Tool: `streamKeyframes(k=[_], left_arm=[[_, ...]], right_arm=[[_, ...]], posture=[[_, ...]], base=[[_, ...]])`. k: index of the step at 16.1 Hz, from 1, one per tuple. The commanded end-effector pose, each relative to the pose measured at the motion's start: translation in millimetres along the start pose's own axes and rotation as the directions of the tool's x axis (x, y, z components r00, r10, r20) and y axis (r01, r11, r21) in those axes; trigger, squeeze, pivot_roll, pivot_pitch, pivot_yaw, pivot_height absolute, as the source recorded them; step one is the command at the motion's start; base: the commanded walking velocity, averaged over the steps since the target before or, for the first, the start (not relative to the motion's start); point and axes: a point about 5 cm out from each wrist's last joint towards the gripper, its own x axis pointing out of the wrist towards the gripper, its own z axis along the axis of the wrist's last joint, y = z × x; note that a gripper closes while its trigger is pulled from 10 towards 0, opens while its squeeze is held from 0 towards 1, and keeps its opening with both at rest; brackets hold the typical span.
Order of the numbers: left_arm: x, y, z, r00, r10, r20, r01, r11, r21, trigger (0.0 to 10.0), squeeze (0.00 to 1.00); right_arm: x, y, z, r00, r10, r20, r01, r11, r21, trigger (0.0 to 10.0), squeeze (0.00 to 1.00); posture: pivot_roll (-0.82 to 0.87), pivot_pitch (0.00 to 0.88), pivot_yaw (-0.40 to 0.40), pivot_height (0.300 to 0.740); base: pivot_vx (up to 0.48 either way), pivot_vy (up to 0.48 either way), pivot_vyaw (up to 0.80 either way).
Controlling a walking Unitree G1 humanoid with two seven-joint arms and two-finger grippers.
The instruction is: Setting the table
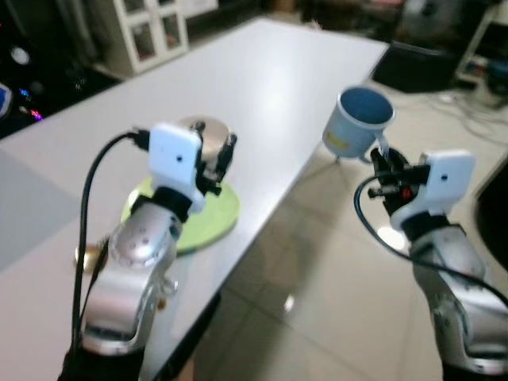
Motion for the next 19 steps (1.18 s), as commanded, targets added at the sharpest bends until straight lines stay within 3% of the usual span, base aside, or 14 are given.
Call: streamKeyframes(k=[1, 5, 10, 19], left_arm=[[-1.2, 0.2, 1.5, 1.0, 0.005, -0.006, -0.005, 1.0, 0.015, 10.0, 0.0], [-3.2, 0.7, 0.6, 1.0, 0.006, -0.028, -0.005, 0.999, 0.032, 10.0, 0.0], [-8.2, -1.5, -7.8, 0.998, 0.031, -0.063, -0.029, 0.999, 0.032, 10.0, 0.0], [-11.0, -0.1, -8.8, 0.995, 0.058, -0.076, -0.055, 0.998, 0.041, 10.0, 0.0]], right_arm=[[2.7, 1.3, 11.2, 0.999, 0.029, 0.042, -0.029, 1.0, 0.008, 10.0, 0.0], [1.6, -2.4, 16.4, 0.996, 0.042, 0.082, -0.05, 0.995, 0.09, 10.0, 0.0], [-4.5, 0.0, 6.3, 0.999, 0.04, 0.034, -0.043, 0.996, 0.08, 10.0, 0.0], [-6.7, 12.2, 3.3, 0.992, 0.123, 0.02, -0.124, 0.988, 0.089, 10.0, 0.0]], posture=[[0.04, 0.0, -0.013, 0.74], [0.05, 0.0, -0.01, 0.74], [0.05, 0.0, -0.003, 0.74], [0.05, 0.0, -0.007, 0.74]], base=[[0.375, 0.0, 0.8], [0.0, 0.0, 0.37], [0.0, 0.0, 0.0], [0.0, -0.455, 0.71]])
